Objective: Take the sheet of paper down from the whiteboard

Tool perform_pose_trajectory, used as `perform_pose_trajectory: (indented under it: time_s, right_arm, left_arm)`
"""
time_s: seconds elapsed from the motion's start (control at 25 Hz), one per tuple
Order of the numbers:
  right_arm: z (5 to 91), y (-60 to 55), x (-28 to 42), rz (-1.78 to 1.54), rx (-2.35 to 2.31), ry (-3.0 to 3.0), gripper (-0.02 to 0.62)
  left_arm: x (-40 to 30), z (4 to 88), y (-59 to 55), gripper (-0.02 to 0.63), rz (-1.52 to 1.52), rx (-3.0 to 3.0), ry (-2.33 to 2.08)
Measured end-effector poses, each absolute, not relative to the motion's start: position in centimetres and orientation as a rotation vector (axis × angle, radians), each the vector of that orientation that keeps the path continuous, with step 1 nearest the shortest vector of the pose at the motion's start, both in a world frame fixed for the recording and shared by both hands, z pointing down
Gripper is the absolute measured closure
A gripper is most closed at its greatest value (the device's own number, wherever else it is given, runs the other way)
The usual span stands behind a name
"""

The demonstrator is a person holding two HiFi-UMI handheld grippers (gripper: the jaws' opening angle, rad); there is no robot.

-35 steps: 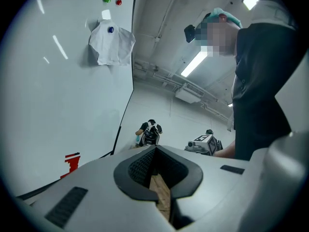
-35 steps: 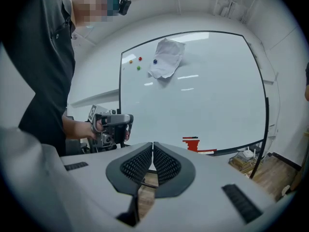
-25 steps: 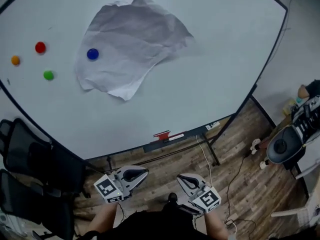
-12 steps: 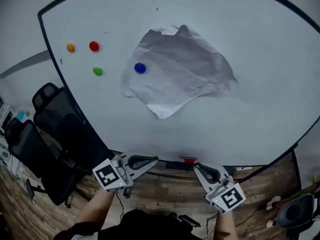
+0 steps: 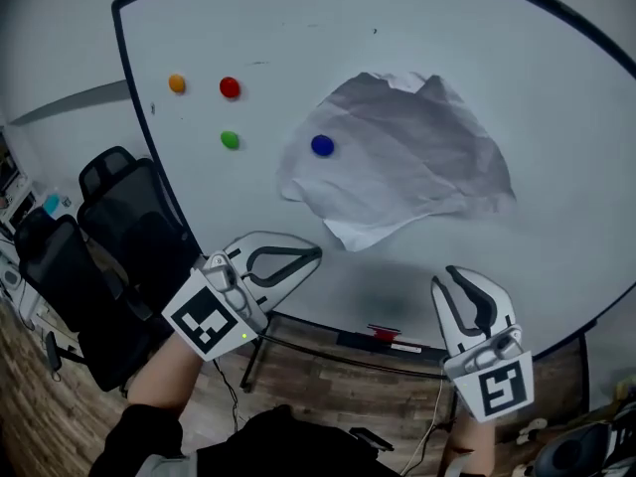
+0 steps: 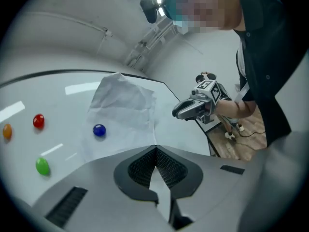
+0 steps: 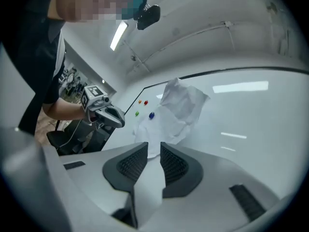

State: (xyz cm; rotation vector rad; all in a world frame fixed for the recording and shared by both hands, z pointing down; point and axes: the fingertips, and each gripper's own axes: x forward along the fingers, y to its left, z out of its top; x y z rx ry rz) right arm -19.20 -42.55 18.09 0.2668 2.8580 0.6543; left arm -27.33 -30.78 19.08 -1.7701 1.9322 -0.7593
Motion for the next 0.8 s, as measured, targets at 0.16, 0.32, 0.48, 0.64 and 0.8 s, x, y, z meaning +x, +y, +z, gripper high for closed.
perform_pose_trajectory:
  time_s: [0.16, 0.32, 0.48, 0.64, 0.8]
  right_arm:
    - [15.2, -41.0, -19.7, 0.842, 0.181, 2.799, 0.491]
    - [11.1, -39.8, -19.4, 1.059, 0.078, 2.668, 0.48]
    - [7.2, -38.3, -19.4, 1.258, 0.032, 2.563, 0.465]
    - [2.7, -37.6, -19.7, 1.415, 0.055, 2.514, 0.45]
    - [-0.6, -37.1, -21.2, 1.552, 0.101, 2.524, 0.438]
  left_arm:
    - [-29.0, 14.7, -30.5, 0.594, -0.841, -1.573, 1.894]
    - [-30.3, 11.3, -31.1, 0.594, -0.84, -1.432, 1.861]
    - [-31.5, 9.8, -31.5, 0.592, -0.939, -1.308, 1.863]
    - [-32.2, 9.2, -32.1, 0.533, -1.013, -1.249, 1.864]
    - [-33.0, 9.2, -32.7, 0.477, -1.091, -1.205, 1.851]
